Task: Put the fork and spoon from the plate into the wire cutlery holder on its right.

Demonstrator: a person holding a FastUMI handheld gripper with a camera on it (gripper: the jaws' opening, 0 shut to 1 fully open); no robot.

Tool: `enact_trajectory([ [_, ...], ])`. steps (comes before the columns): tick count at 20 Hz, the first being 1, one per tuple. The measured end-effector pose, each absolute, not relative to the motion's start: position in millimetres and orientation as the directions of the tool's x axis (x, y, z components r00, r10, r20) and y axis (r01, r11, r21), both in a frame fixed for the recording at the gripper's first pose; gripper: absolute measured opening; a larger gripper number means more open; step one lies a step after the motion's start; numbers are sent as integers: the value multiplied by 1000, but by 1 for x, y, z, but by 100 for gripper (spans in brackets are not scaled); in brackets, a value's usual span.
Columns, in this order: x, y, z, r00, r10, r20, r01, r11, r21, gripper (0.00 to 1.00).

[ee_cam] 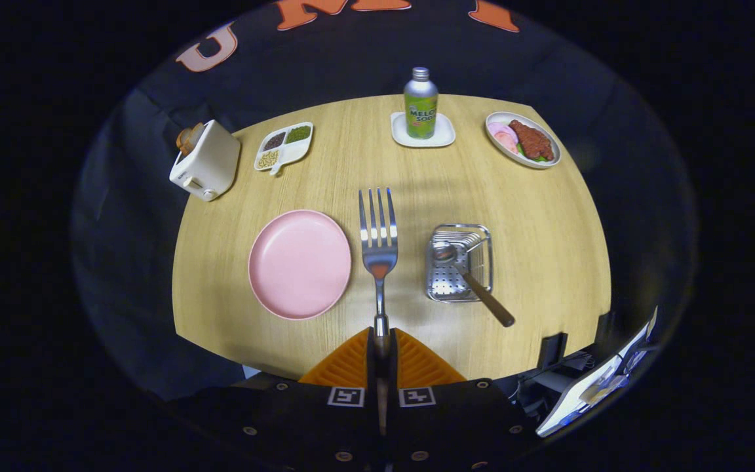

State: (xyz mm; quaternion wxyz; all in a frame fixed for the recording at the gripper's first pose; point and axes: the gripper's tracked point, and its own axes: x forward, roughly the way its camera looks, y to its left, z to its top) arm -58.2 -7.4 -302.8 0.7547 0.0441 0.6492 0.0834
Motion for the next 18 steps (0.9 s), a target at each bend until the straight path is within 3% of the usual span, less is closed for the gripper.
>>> enact_trajectory([
  [10,-75,-65,-321,9,145,-989,-86,986,144,5],
  [18,-67,-59,-352,-215,173,-961,-87,977,195,5],
])
